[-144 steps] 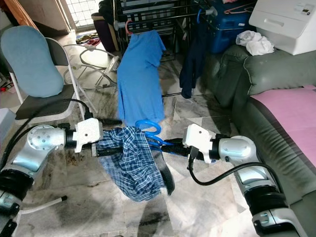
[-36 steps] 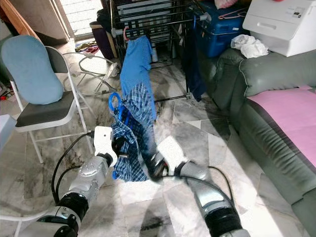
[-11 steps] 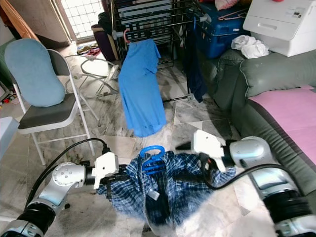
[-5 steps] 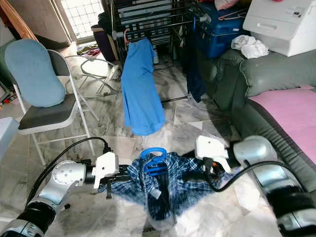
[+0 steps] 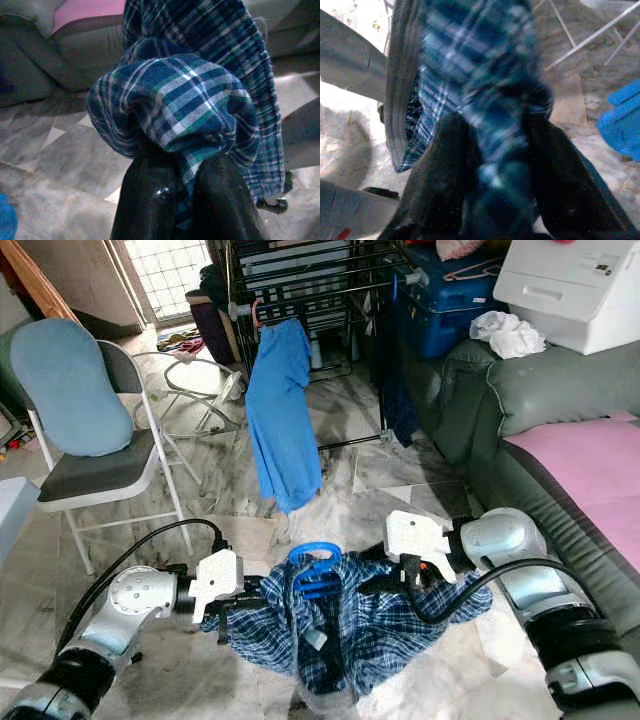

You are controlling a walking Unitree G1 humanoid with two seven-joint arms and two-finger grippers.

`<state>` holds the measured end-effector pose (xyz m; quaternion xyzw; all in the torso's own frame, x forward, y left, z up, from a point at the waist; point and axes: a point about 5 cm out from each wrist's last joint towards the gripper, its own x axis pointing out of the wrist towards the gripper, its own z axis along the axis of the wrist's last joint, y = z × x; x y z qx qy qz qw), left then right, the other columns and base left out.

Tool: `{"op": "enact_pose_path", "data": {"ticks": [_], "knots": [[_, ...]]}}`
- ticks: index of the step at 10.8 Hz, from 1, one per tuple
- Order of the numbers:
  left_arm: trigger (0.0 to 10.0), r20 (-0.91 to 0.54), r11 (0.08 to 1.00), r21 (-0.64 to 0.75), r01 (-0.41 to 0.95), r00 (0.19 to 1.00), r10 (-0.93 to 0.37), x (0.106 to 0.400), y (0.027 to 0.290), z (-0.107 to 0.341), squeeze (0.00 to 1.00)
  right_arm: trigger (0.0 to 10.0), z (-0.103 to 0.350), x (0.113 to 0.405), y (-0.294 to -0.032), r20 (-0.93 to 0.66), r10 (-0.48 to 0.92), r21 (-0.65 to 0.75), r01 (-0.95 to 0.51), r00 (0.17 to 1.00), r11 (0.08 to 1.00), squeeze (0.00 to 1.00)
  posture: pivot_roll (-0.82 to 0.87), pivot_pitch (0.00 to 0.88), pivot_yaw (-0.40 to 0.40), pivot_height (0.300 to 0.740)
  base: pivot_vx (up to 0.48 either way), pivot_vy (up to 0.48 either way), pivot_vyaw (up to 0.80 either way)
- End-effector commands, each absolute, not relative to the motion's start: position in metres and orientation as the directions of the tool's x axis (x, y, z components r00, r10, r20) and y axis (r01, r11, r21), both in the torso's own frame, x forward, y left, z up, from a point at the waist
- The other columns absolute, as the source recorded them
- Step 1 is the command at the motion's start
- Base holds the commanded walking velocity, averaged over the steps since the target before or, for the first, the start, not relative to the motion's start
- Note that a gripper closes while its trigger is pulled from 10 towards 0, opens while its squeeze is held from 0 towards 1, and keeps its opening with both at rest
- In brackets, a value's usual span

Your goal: Hang hanger

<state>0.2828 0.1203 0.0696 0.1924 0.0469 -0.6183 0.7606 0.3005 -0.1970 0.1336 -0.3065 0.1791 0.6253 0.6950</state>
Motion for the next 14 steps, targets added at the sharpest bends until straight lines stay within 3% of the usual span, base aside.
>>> {"op": "enact_pose_path", "data": {"ticks": [1, 3, 7, 9, 11, 12, 13, 14], "knots": [[0.0, -0.300, 0.182, 0.279, 0.943, 0.265, -0.916, 0.291, 0.125, 0.078, 0.00, 0.0, 0.137, 0.303, -0.195, -0.649, 0.750, -0.209, -0.978, 0.129, -0.013, 0.00, -0.19, 0.000, 0.142, 0.740, 0.000, 0.000, 0.00], [0.0, -0.290, 0.238, 0.302, 0.923, 0.326, -0.900, 0.305, 0.129, 0.086, 0.00, 0.0, 0.140, 0.311, -0.197, -0.645, 0.747, -0.226, -0.974, 0.163, 0.018, 0.00, -0.19, 0.000, 0.139, 0.740, 0.000, 0.000, 0.00], [0.0, -0.252, 0.400, 0.409, 0.820, 0.523, -0.814, 0.344, 0.131, 0.115, 0.00, 0.0, 0.150, 0.348, -0.180, -0.583, 0.728, -0.374, -0.914, 0.361, 0.154, 0.00, -0.19, 0.000, 0.144, 0.740, 0.000, 0.000, 0.00], [0.0, -0.218, 0.468, 0.468, 0.749, 0.611, -0.761, 0.355, 0.133, 0.123, 0.00, 0.0, 0.153, 0.354, -0.174, -0.558, 0.731, -0.408, -0.897, 0.394, 0.171, 0.00, -0.19, 0.000, 0.144, 0.740, 0.000, 0.000, 0.00], [0.0, -0.202, 0.490, 0.494, 0.719, 0.642, -0.739, 0.356, 0.133, 0.123, 0.00, 0.0, 0.152, 0.356, -0.172, -0.541, 0.738, -0.423, -0.889, 0.403, 0.175, 0.00, -0.20, 0.000, 0.142, 0.740, 0.000, 0.000, 0.00], [1.2, -0.200, 0.501, 0.495, 0.710, 0.654, -0.729, 0.356, 0.134, 0.122, 0.00, 0.0, 0.151, 0.356, -0.173, -0.538, 0.739, -0.426, -0.887, 0.407, 0.178, 0.00, -0.20, 0.000, 0.141, 0.740, 0.000, 0.000, 0.00], [10.0, -0.205, 0.529, 0.500, 0.686, 0.687, -0.697, 0.357, 0.140, 0.118, 1.00, 0.0, 0.149, 0.356, -0.175, -0.539, 0.735, -0.428, -0.885, 0.412, 0.183, 0.00, -0.20, 0.000, 0.141, 0.740, 0.000, 0.000, 0.00], [10.0, -0.215, 0.528, 0.498, 0.688, 0.688, -0.693, 0.355, 0.143, 0.116, 1.00, 0.0, 0.148, 0.356, -0.176, -0.539, 0.734, -0.429, -0.884, 0.414, 0.183, 0.00, -0.20, 0.000, 0.139, 0.740, 0.000, 0.000, 0.00]]}}
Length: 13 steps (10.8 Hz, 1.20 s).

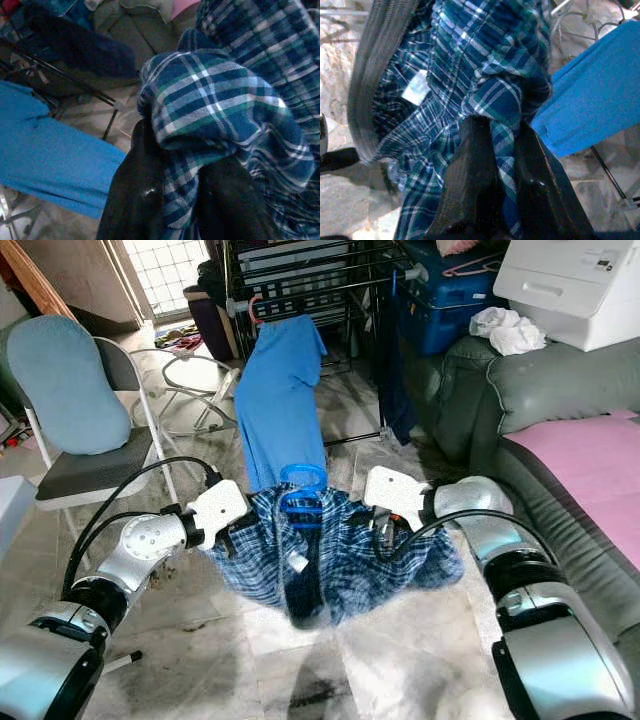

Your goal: Hang hanger

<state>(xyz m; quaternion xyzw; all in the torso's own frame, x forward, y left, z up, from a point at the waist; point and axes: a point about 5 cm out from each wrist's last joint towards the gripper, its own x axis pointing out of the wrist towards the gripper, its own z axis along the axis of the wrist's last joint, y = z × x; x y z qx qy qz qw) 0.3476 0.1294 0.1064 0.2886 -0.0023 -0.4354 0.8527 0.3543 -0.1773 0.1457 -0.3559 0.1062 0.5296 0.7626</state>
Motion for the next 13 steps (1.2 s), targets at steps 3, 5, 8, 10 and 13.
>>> {"op": "enact_pose_path", "data": {"ticks": [3, 5, 8, 10, 13], "knots": [[10.0, -0.263, 0.471, 0.529, 0.706, 0.663, -0.700, 0.344, 0.161, 0.105, 1.00, 0.0, 0.143, 0.358, -0.180, -0.537, 0.698, -0.468, -0.856, 0.473, 0.221, 0.00, -0.19, 0.000, 0.134, 0.740, 0.000, 0.000, 0.00], [10.0, -0.216, 0.519, 0.499, 0.694, 0.679, -0.701, 0.342, 0.172, 0.107, 1.00, 0.0, 0.139, 0.361, -0.181, -0.517, 0.654, -0.503, -0.815, 0.552, 0.290, 0.00, -0.19, 0.000, 0.133, 0.740, 0.000, 0.000, 0.00], [10.0, -0.194, 0.600, 0.417, 0.682, 0.712, -0.675, 0.336, 0.182, 0.099, 1.00, 0.0, 0.129, 0.365, -0.187, -0.463, 0.558, -0.521, -0.721, 0.689, 0.458, 0.00, -0.19, 0.000, 0.129, 0.740, 0.000, 0.000, 0.00], [10.0, -0.040, 0.927, 0.242, 0.287, 0.958, -0.286, 0.340, 0.201, 0.090, 1.00, 0.0, 0.114, 0.361, -0.188, -0.391, 0.480, -0.468, -0.619, 0.785, 0.631, 0.00, -0.18, 0.000, 0.124, 0.740, 0.000, 0.000, 0.00], [10.0, -0.022, 0.993, 0.119, -0.020, 0.999, 0.023, 0.316, 0.219, 0.064, 1.00, 0.0, 0.104, 0.356, -0.195, -0.260, 0.282, -0.323, -0.358, 0.924, 0.876, 0.00, -0.18, 0.000, 0.120, 0.740, 0.000, 0.000, 0.00]]}}
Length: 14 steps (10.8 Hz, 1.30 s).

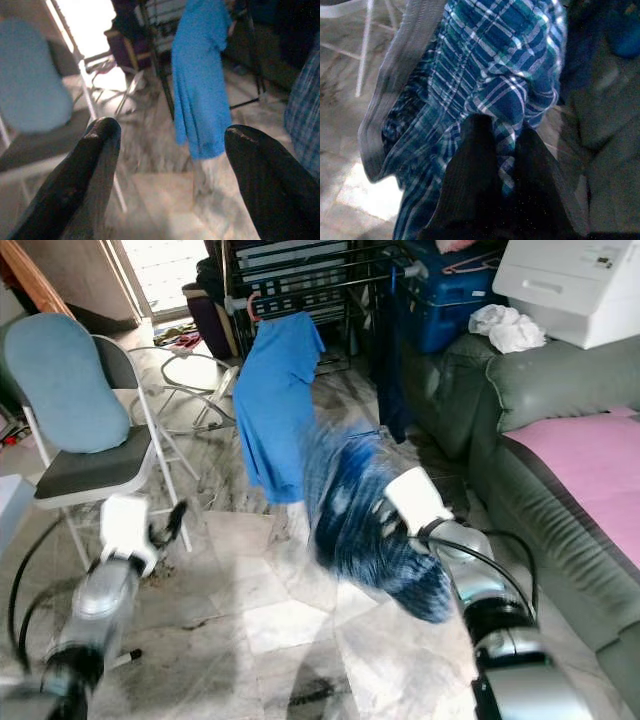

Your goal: Hang hanger

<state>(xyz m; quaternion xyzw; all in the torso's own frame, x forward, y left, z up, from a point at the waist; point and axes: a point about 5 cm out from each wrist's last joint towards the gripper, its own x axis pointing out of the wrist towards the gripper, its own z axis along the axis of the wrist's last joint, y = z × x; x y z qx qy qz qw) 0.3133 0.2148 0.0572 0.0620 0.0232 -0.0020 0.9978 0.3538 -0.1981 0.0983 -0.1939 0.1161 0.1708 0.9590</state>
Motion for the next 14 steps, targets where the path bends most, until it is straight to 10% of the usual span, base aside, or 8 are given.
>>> {"op": "enact_pose_path", "data": {"ticks": [1, 4, 5, 6, 14], "knots": [[10.0, -0.020, 0.994, 0.103, -0.036, 0.999, 0.039, 0.314, 0.220, 0.062, 1.00, 0.0, 0.103, 0.355, -0.197, -0.251, 0.254, -0.310, -0.326, 0.934, 0.893, 0.00, -0.18, 0.000, 0.120, 0.740, 0.000, 0.000, 0.00], [10.0, 0.093, 0.995, 0.060, -0.075, 0.993, 0.069, 0.295, 0.204, 0.071, 1.00, 0.0, 0.086, 0.336, -0.216, -0.232, -0.015, -0.164, -0.024, 0.973, 0.986, 0.00, -0.17, 0.000, 0.117, 0.740, 0.000, 0.000, 0.00], [10.0, 0.088, 0.997, 0.041, -0.058, 0.995, 0.055, 0.294, 0.200, 0.071, 0.00, 5.5, 0.086, 0.334, -0.217, -0.231, -0.037, -0.138, 0.005, 0.972, 0.990, 0.00, -0.17, 0.000, 0.120, 0.740, 0.000, 0.000, 0.00], [10.0, 0.095, 0.998, 0.032, -0.045, 0.995, 0.042, 0.292, 0.197, 0.073, 0.00, 10.0, 0.088, 0.333, -0.215, -0.221, -0.049, -0.129, 0.021, 0.974, 0.991, 0.00, -0.18, 0.000, 0.127, 0.740, 0.000, 0.000, 0.00], [10.0, 0.055, 0.999, -0.036, -0.018, 0.998, 0.020, 0.292, 0.185, 0.072, 0.00, 10.0, 0.089, 0.326, -0.198, -0.216, -0.041, -0.153, 0.008, 0.976, 0.988, 0.00, -0.19, 0.000, 0.133, 0.740, 0.416, 0.000, 0.00]]}}
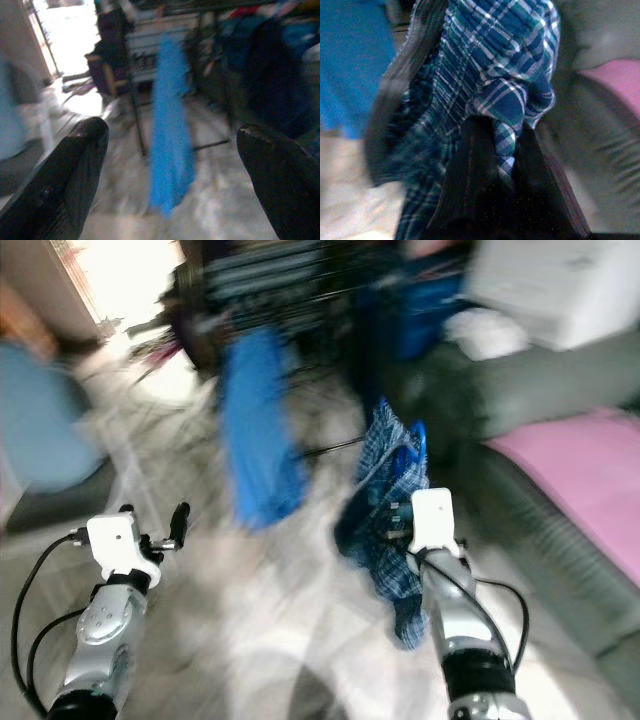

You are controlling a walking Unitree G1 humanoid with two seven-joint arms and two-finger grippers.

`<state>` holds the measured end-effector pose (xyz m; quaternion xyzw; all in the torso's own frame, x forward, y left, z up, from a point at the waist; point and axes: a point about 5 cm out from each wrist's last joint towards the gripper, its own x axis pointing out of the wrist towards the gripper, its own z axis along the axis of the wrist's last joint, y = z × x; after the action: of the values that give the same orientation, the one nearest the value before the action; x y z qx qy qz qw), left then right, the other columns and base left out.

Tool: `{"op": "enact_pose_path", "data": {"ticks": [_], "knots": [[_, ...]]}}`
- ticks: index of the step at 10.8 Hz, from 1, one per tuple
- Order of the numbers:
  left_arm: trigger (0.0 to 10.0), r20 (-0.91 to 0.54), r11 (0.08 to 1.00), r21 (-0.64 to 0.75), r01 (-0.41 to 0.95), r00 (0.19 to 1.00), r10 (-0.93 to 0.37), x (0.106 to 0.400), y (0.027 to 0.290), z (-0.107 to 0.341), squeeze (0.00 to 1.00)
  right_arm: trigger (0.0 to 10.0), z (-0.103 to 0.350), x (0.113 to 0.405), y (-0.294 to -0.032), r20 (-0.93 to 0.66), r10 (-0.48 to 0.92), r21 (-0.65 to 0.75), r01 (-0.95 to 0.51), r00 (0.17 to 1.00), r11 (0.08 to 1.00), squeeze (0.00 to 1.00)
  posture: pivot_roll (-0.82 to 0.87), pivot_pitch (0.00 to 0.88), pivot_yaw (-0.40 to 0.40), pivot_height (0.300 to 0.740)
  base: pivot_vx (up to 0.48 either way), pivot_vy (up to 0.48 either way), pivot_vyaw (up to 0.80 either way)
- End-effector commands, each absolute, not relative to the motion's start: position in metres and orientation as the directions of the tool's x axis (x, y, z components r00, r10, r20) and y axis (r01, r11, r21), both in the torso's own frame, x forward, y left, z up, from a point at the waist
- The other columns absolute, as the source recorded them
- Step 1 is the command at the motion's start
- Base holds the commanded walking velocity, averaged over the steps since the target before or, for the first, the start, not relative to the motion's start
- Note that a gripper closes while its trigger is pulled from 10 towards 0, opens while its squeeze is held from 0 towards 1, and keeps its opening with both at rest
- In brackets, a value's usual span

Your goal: Hang hanger

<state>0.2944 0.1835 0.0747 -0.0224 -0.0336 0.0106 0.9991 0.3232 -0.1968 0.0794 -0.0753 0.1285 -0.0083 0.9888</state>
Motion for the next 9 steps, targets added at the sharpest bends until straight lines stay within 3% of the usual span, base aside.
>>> {"op": "enact_pose_path", "data": {"ticks": [1, 3, 7, 9], "knots": [[10.0, 0.051, 0.999, -0.047, -0.018, 0.999, 0.020, 0.293, 0.182, 0.072, 0.00, 10.0, 0.088, 0.326, -0.196, -0.224, -0.026, -0.147, -0.007, 0.974, 0.989, 0.00, -0.18, 0.000, 0.122, 0.740, 0.480, 0.000, 0.00], [10.0, 0.028, 0.997, -0.052, -0.050, 0.998, 0.052, 0.292, 0.181, 0.069, 0.00, 10.0, 0.087, 0.327, -0.189, -0.238, 0.010, -0.139, -0.044, 0.971, 0.989, 0.00, -0.17, 0.000, 0.089, 0.740, 0.467, 0.000, 0.00], [10.0, -0.026, 0.985, -0.018, -0.172, 0.985, 0.171, 0.287, 0.190, 0.060, 0.00, 10.0, 0.079, 0.332, -0.172, -0.291, 0.058, -0.131, -0.100, 0.955, 0.986, 0.00, -0.06, 0.000, -0.070, 0.740, 0.000, 0.000, 0.00], [10.0, -0.016, 0.984, 0.035, -0.177, 0.984, 0.177, 0.287, 0.193, 0.061, 0.00, 10.0, 0.078, 0.337, -0.161, -0.311, 0.074, -0.135, -0.121, 0.948, 0.983, 0.00, -0.05, 0.000, -0.092, 0.740, 0.000, 0.000, 0.00]]}}
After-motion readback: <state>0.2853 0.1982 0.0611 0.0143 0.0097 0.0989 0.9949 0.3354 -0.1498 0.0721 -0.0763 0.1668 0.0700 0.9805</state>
